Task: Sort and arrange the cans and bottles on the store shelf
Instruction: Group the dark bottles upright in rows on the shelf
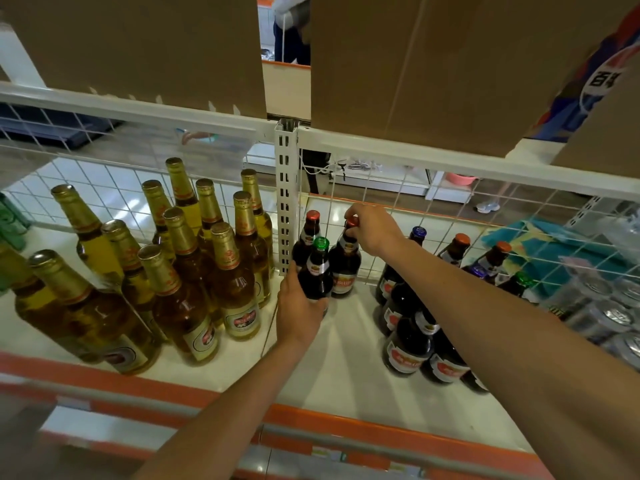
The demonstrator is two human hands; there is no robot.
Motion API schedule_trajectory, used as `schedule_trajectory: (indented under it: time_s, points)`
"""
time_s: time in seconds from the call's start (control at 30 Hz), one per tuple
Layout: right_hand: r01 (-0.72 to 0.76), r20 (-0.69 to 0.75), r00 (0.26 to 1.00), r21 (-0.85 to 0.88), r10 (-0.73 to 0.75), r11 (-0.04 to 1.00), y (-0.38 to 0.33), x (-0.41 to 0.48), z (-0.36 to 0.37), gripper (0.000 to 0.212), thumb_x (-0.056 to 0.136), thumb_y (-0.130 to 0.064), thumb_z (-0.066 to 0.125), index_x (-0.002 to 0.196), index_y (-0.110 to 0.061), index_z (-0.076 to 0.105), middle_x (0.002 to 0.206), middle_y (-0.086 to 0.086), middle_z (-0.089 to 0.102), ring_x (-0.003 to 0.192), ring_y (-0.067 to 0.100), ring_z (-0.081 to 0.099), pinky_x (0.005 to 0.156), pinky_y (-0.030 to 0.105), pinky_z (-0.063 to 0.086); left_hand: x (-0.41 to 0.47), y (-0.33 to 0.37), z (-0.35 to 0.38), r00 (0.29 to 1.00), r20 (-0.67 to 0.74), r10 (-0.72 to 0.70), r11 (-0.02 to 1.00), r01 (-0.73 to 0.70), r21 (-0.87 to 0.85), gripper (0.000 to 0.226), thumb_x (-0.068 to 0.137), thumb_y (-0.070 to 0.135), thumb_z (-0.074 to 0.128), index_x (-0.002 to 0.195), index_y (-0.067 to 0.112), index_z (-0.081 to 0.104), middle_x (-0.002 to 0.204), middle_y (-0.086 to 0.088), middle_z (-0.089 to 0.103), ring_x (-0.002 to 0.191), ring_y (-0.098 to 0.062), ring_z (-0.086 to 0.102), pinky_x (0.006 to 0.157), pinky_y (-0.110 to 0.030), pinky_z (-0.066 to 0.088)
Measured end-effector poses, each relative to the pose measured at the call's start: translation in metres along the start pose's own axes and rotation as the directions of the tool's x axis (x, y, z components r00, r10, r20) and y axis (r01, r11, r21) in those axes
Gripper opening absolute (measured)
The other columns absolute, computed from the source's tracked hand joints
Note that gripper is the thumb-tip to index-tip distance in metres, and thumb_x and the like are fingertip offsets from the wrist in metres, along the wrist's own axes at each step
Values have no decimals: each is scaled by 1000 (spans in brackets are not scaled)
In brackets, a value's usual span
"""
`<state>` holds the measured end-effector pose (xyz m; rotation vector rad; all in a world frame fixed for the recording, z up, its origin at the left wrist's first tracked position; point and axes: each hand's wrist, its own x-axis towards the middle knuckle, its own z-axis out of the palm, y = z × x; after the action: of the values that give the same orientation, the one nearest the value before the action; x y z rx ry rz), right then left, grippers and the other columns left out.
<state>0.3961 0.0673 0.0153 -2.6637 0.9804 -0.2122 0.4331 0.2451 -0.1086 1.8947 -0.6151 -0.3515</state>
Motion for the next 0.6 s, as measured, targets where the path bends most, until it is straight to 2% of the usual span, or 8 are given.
schedule_trajectory:
  time_s: [0.1,0.17,0.2,0.27,0.37,0.43,0.5,0.6]
  points:
    - [-14,-5,1000,-9,14,1000,3,-4,-3,33,94,-14,64,126,-16,59,124,12,61,107,32,60,85,39,53,-37,17,6,970,-152,191,981,-185,52,63,89,16,70,143,25,40,139,7,40,127,-5,44,102,-14,41]
    - [-27,1,1000,1,27,1000,6,-5,-6,32,93,-14,65,125,-15,60,122,12,62,104,30,61,86,41,54,-57,22,20,968,-70,241,969,-236,65,49,96,16,59,141,24,44,142,8,37,125,-2,44,99,-1,33]
    - [-31,3,1000,6,31,999,7,-6,-7,32,93,-14,65,124,-15,60,122,12,62,104,30,61,87,42,54,-62,22,30,976,1,219,974,-219,54,46,98,18,56,142,24,44,144,8,38,127,-3,45,101,-2,32]
    - [-32,9,999,8,32,999,10,-9,-10,33,93,-14,65,125,-15,60,122,12,62,105,30,61,89,43,54,-61,21,51,988,83,129,991,-131,24,49,99,21,54,147,22,40,149,4,40,134,-10,42,109,-17,35]
    - [-9,25,1000,-8,9,1000,13,-13,-11,34,93,-14,64,127,-15,60,124,12,61,107,31,60,90,42,53,-39,17,76,993,115,-28,999,22,48,63,98,20,57,154,15,28,155,-5,37,141,-20,37,114,-30,32]
    - [19,41,999,-32,-18,999,15,-15,-12,34,94,-14,63,128,-16,59,126,13,61,108,31,60,89,40,53,-23,12,90,990,132,-50,998,43,55,69,96,19,59,155,16,23,155,-4,38,141,-21,39,116,-35,34]
    - [45,64,997,-71,-40,996,17,-16,-15,35,93,-14,63,128,-16,59,126,13,60,109,32,59,86,37,51,-10,9,102,988,118,-96,994,89,61,69,95,21,59,154,17,24,149,-5,44,136,-23,45,110,-43,42]
    - [76,89,994,-123,-65,990,21,-18,-21,37,93,-14,64,129,-15,59,127,12,60,114,32,57,88,36,48,7,11,110,987,79,-143,988,137,76,55,98,33,37,150,14,29,139,-8,53,125,-28,54,101,-49,47]
